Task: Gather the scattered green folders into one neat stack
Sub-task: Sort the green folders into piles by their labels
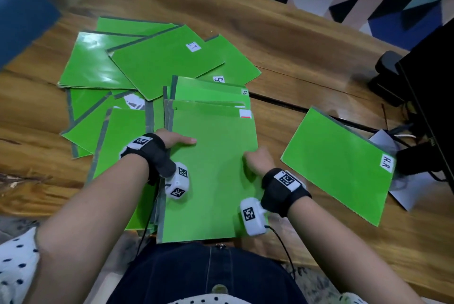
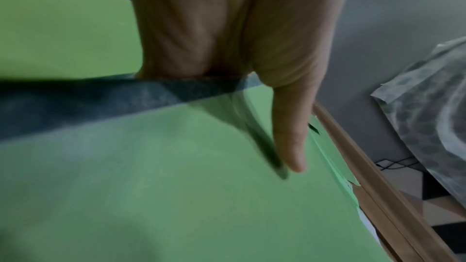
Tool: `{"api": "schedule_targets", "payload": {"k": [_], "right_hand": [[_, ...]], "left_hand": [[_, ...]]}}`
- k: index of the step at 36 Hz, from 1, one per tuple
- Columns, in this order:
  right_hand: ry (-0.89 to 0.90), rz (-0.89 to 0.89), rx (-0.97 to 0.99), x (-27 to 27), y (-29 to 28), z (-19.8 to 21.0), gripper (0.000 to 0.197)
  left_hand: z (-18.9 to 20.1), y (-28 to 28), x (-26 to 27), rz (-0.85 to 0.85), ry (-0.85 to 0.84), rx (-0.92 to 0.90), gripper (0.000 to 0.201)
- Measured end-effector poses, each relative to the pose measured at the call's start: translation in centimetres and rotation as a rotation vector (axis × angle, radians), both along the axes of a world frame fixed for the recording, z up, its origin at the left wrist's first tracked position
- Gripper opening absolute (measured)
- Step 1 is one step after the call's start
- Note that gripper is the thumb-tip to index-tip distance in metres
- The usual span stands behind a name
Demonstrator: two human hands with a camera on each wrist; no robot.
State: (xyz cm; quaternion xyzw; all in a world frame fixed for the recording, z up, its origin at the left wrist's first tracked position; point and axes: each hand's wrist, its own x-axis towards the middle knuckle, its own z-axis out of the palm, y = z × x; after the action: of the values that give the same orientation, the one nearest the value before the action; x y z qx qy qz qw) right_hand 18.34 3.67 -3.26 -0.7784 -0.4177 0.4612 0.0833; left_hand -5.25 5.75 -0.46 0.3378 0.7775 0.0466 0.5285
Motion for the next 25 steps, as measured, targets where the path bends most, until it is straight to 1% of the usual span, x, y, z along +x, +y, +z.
{"api": "schedule_targets", "payload": {"k": [2,3,4,6,7,9,10,12,14,16,19,22,25], "right_hand": [[-0.004,0.113,-0.048,-0.6,-0.7,0.4,0.071],[-0.037,0.171,-0.061,-0.6,-1.1,0.8,0.074],[-0.074,0.214,-0.073,-0.4,-1.3,0.8,0.074],[-0.159,0.241,-0.049,0.7,-1.3,0.7,0.069],[-0.217,0.217,-0.013,1.4,-1.1,0.8,0.066],[-0.410,0.195,0.070,2.8,-0.4,0.9,0.064],[-0.508,0.178,0.063,3.7,-0.2,1.2,0.068],[-0.649,0.119,-0.004,6.2,0.2,1.5,0.084],[-0.663,0.027,-0.083,9.0,0.4,0.9,0.100],[-0.607,-0.008,-0.158,11.1,0.1,-0.1,0.107],[-0.590,0.132,-0.198,11.8,-0.8,-1.0,0.102],[-0.596,0.328,-0.167,11.5,-1.7,-1.3,0.096],[-0.597,0.563,-0.097,11.7,-2.2,-1.1,0.095]], "left_hand": [[0.0,0.2,0.3,-0.021,0.036,-0.014,0.087],[0.1,0.2,0.4,-0.032,0.053,-0.020,0.086],[0.2,0.2,0.5,-0.044,0.064,-0.024,0.086],[0.3,0.3,0.5,-0.048,0.065,-0.030,0.086],[0.3,0.3,0.5,-0.048,0.066,-0.026,0.088],[0.2,0.3,0.4,-0.060,0.084,-0.019,0.091],[0.1,0.2,0.3,-0.069,0.096,-0.016,0.093],[-0.1,0.1,0.2,-0.074,0.109,-0.007,0.095],[-0.3,0.1,0.2,-0.072,0.116,0.004,0.096],[-0.3,0.1,0.2,-0.067,0.120,0.005,0.097],[-0.2,0.2,0.2,-0.064,0.123,0.008,0.095],[-0.1,0.3,0.2,-0.083,0.134,-0.003,0.095],[-0.1,0.3,0.3,-0.092,0.141,-0.003,0.096]]}}
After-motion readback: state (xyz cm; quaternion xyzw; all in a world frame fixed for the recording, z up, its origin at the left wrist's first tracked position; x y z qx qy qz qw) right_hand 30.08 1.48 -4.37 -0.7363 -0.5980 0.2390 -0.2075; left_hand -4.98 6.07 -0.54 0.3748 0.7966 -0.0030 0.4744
